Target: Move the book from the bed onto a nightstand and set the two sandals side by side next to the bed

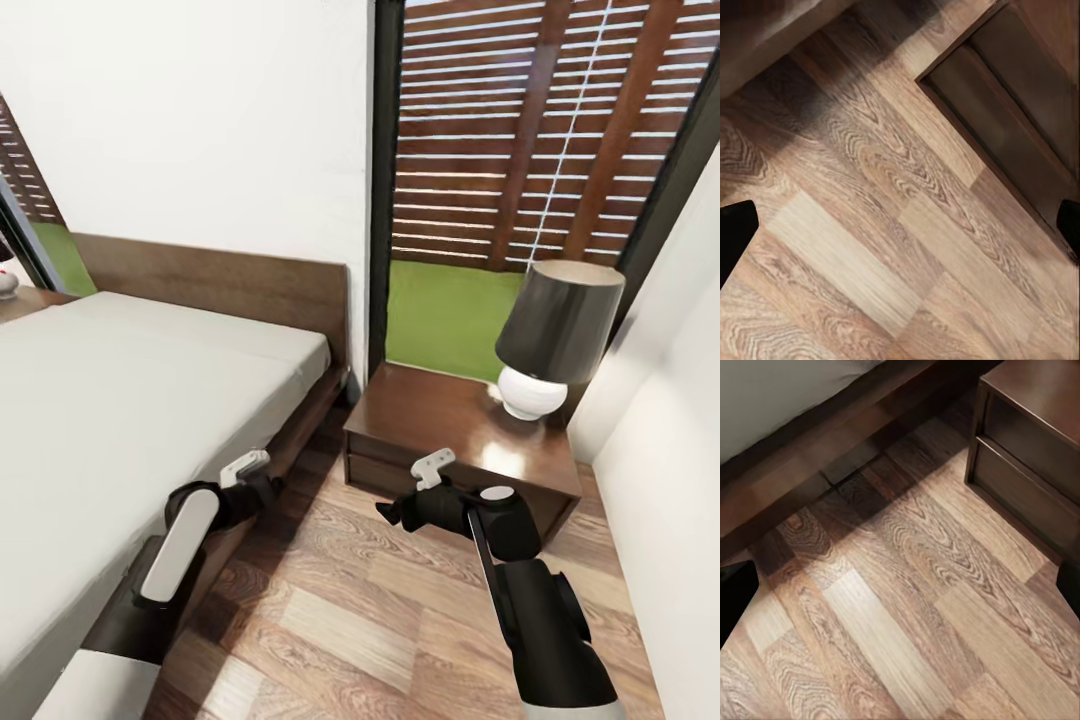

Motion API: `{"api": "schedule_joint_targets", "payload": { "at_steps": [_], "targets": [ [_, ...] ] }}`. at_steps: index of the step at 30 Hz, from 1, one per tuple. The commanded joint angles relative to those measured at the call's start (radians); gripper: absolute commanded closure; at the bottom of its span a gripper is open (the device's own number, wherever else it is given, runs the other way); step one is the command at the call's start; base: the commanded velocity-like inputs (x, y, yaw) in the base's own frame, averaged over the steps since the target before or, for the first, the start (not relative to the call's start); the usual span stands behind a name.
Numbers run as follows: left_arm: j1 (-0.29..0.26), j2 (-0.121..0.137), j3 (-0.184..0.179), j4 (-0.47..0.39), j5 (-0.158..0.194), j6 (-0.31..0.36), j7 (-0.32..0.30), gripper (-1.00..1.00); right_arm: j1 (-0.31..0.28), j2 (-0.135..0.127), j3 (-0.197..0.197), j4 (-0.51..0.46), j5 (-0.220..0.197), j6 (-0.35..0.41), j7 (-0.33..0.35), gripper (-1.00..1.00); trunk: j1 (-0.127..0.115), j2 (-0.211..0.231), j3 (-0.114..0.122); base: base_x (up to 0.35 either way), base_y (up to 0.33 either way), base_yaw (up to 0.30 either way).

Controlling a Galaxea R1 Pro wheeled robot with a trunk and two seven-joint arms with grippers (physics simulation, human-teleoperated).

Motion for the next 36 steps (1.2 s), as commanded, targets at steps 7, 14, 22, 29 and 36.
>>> {"api": "schedule_joint_targets", "payload": {
  "at_steps": [7,14,22,29,36],
  "targets": [
    [-0.09,-0.036,-0.006,-0.001,0.018,0.047,0.041,-1.0,-0.029,0.004,-0.011,-0.001,0.011,0.036,0.009,-1.0,-0.027,0.049,0.021,0.002,0.0,0.04],
    [-0.127,-0.045,-0.025,-0.004,0.021,0.071,0.047,-1.0,-0.072,0.005,-0.106,-0.001,0.009,0.066,0.008,-1.0,-0.054,0.098,0.043,0.0,0.0,0.009],
    [-0.146,-0.027,-0.034,0.002,0.017,0.088,0.045,-1.0,-0.121,0.005,-0.155,0.002,0.009,0.082,0.006,-1.0,-0.085,0.154,0.068,0.0,0.0,0.002],
    [-0.141,0.012,-0.028,-0.002,0.024,0.091,0.04,-1.0,-0.178,0.005,-0.17,0.021,0.006,0.092,0.002,-1.0,-0.111,0.203,0.09,0.0,0.0,0.0],
    [-0.139,0.022,-0.036,-0.022,0.022,0.093,0.045,-1.0,-0.155,0.005,-0.165,0.03,-0.026,0.084,0.006,-1.0,-0.138,0.252,0.112,0.0,0.0,0.0]
  ]
}}
